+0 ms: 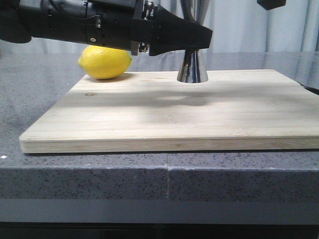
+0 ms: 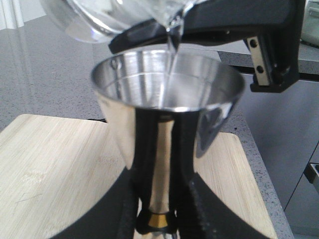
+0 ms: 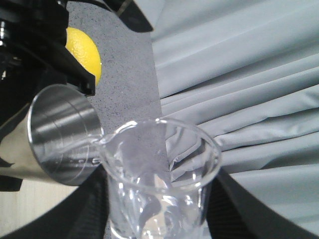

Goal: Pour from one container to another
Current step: 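Tilt the beaker with the right gripper, pouring liquid into the jigger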

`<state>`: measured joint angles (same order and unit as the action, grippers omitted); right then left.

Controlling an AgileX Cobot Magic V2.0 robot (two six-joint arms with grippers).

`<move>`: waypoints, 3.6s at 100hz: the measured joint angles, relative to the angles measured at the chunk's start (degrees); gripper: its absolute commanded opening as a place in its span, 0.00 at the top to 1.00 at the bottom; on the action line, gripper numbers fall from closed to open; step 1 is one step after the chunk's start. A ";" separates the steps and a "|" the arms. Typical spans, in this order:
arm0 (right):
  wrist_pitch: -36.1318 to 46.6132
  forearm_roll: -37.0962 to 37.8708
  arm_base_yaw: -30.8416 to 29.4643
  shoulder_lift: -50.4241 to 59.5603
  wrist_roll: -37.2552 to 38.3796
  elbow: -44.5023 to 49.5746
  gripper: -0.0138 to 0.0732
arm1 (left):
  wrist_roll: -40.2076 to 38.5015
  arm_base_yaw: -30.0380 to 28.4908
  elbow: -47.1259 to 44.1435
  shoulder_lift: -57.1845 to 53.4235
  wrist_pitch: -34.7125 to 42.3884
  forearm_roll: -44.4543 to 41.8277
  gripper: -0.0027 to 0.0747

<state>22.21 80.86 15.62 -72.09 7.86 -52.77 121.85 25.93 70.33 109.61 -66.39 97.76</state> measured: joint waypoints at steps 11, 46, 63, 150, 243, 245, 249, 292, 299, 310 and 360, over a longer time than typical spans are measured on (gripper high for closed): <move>0.00 0.00 0.00 0.00 -0.02 0.00 0.55 | 0.00 0.00 0.00 0.00 0.00 0.00 0.89; 0.00 0.55 0.00 0.00 -0.12 0.00 0.55 | -0.09 0.00 0.00 0.00 0.00 0.00 0.89; 0.00 1.59 0.00 0.00 -0.12 0.00 0.55 | -0.09 0.00 0.00 0.00 0.00 0.00 0.89; -1.06 3.98 0.00 0.06 -0.23 -2.56 0.55 | -0.09 0.00 0.00 0.00 0.00 0.00 0.89; -1.06 7.86 0.00 0.06 -0.13 -2.80 0.55 | -0.09 0.00 0.00 0.00 0.00 0.00 0.89; -1.06 7.86 0.00 0.06 -0.13 -2.94 0.55 | -0.09 0.00 0.00 0.00 0.00 0.00 0.89; -1.06 7.95 0.00 0.06 -0.13 -3.08 0.55 | -0.09 0.00 0.00 0.00 0.00 0.00 0.89; -1.06 9.06 0.00 0.06 -0.21 -3.16 0.55 | -0.09 0.00 0.00 0.00 0.00 0.00 0.89; -1.06 9.19 0.00 0.06 -0.21 -3.16 0.55 | -0.09 0.00 0.00 0.00 0.00 0.00 0.89; -1.06 9.59 0.00 0.06 -0.21 -3.16 0.55 | -0.09 0.00 0.00 0.00 0.00 0.00 0.89; -1.06 11.56 0.00 0.06 -0.21 -3.16 0.55 | -0.09 0.00 0.00 0.00 0.00 0.00 0.89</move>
<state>21.14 92.42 15.62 -72.03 7.65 -55.93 121.76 25.93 70.33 109.61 -66.39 97.76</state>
